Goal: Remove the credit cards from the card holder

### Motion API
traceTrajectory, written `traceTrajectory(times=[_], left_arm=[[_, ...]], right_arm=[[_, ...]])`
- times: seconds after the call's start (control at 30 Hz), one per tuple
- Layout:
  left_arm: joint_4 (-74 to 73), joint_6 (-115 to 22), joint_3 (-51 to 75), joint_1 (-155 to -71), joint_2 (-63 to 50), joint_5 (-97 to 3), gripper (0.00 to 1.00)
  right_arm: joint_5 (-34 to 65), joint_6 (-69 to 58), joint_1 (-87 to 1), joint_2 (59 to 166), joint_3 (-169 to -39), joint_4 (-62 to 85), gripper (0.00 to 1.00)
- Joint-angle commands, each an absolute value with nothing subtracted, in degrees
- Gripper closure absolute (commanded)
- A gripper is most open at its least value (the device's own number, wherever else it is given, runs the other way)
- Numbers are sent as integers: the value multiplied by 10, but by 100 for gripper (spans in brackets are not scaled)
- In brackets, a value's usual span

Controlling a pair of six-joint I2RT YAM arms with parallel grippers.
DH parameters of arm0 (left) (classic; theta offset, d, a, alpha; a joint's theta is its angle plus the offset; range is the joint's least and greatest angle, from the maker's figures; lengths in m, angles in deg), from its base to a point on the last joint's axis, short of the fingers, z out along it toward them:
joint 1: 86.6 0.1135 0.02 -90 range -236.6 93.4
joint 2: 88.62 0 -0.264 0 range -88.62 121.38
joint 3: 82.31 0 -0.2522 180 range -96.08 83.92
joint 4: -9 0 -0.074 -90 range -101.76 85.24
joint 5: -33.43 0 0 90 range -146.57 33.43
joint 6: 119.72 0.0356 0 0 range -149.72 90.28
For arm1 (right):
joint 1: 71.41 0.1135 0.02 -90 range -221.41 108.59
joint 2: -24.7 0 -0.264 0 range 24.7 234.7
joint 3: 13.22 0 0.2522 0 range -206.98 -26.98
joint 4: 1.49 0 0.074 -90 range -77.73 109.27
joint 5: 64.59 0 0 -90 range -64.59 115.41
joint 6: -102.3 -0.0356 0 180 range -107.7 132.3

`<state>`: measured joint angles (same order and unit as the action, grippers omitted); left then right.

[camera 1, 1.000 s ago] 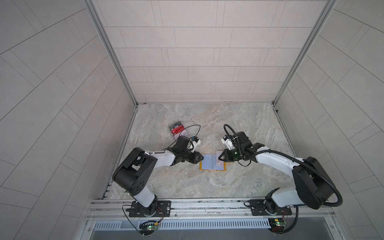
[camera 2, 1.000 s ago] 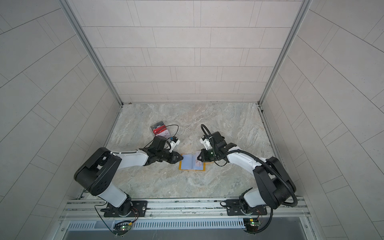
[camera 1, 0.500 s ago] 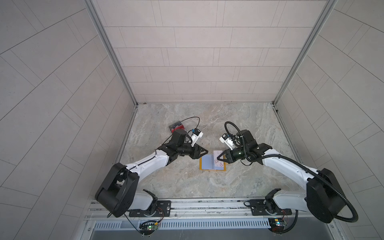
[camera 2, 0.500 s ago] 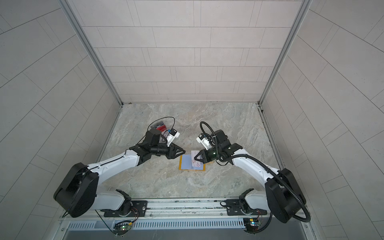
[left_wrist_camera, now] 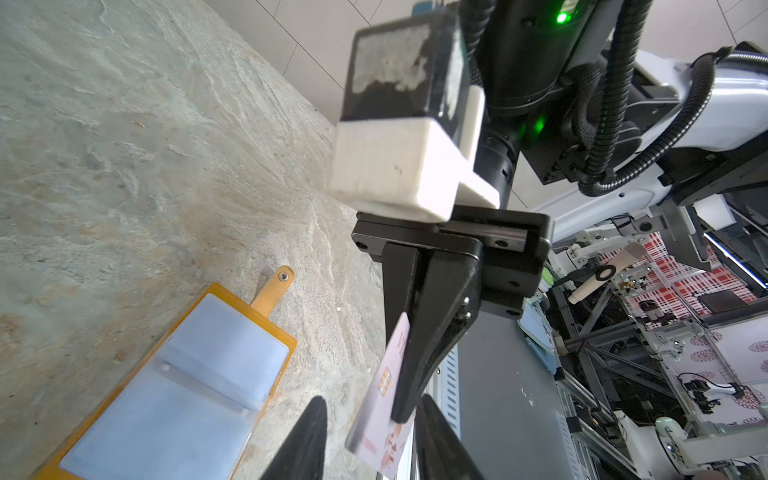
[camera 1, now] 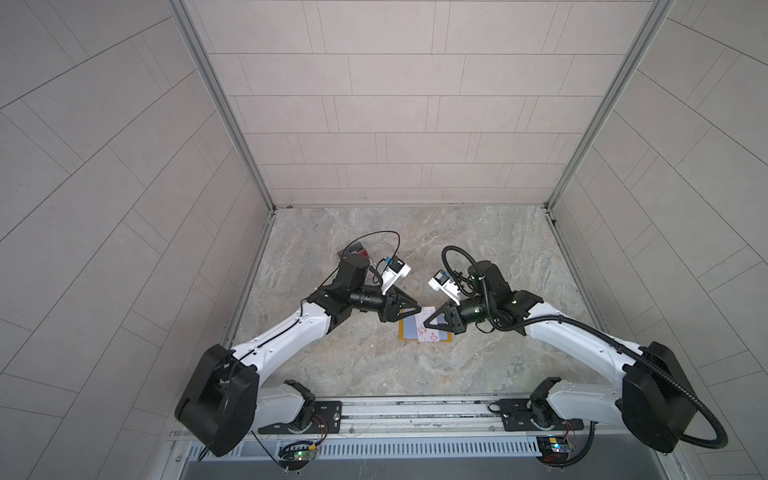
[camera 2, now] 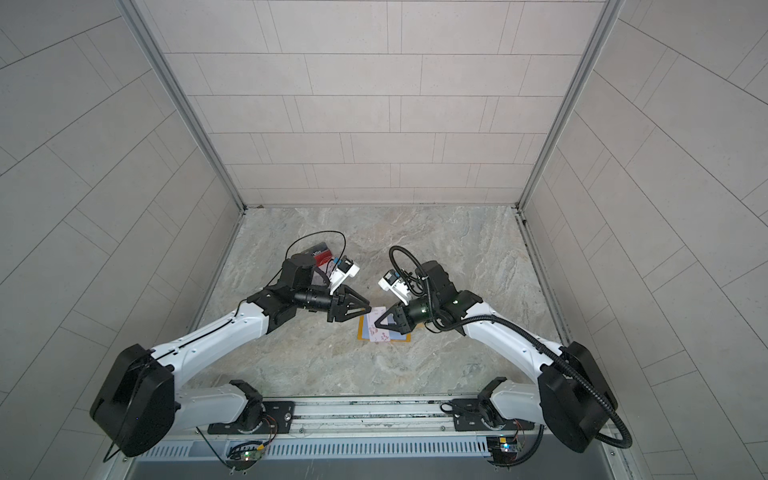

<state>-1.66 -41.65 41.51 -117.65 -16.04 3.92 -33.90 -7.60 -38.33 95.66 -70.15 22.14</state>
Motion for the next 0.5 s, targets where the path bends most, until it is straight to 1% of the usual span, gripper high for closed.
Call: traceTrajectory(times=[0.0, 0.3, 0.4, 0.47], left_arm=[[-24, -405, 401, -1179, -162, 58, 62], [-50, -385, 391, -1197, -160, 87, 71], [-55, -382, 389, -1199, -158, 89, 79], [-58, -382, 387, -1199, -158, 86, 82]], right_arm=[[-358, -58, -376, 949, -720, 203, 100], [-373, -57, -374, 967, -728, 183, 100], [-374, -54, -375, 972, -733, 184, 100], [-375, -50, -374, 976, -736, 189, 100]])
